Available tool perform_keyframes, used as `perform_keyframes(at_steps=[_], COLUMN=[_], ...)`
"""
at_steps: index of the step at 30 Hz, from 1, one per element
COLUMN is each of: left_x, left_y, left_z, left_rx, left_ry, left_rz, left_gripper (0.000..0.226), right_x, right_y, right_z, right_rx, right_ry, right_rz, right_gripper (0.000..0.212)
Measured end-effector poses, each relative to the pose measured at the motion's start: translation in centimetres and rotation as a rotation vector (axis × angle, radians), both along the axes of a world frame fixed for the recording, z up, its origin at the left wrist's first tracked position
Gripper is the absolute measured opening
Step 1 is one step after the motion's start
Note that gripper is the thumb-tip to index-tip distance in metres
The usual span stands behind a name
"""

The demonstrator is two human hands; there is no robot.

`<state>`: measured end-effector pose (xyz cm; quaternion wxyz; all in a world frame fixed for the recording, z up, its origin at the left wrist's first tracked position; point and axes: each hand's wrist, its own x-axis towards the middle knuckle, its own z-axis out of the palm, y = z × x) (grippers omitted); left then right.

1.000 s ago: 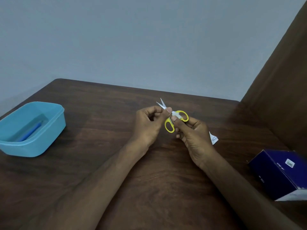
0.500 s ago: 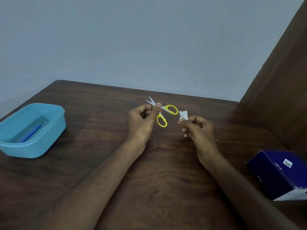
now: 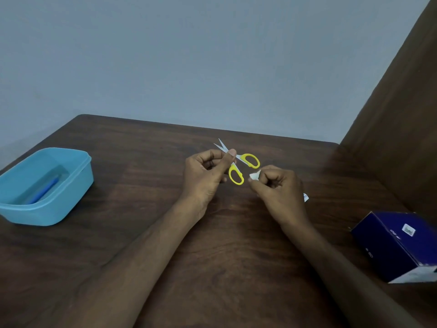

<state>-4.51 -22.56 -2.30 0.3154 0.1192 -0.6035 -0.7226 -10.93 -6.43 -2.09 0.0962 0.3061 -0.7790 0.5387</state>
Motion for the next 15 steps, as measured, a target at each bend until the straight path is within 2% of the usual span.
perform_keyframes(at_steps=[8, 15], left_x=[-0.11, -0.11], left_y=[-0.09, 0.16], left_z=[-0.08, -0.26], left_rx=[-0.004, -0.083], left_ry=[-0.006, 0.006], left_rz=[-0.018, -0.057], left_gripper=[0.028, 0.029], right_x=[0.05, 0.54], right_y=[-0.24, -0.47], right_z=[-0.15, 0.53], right_rx=[0.013, -0.181], right_ry=[-0.21, -0.484], right_rz=[0.021, 0.175], right_gripper=[0.031, 0.018])
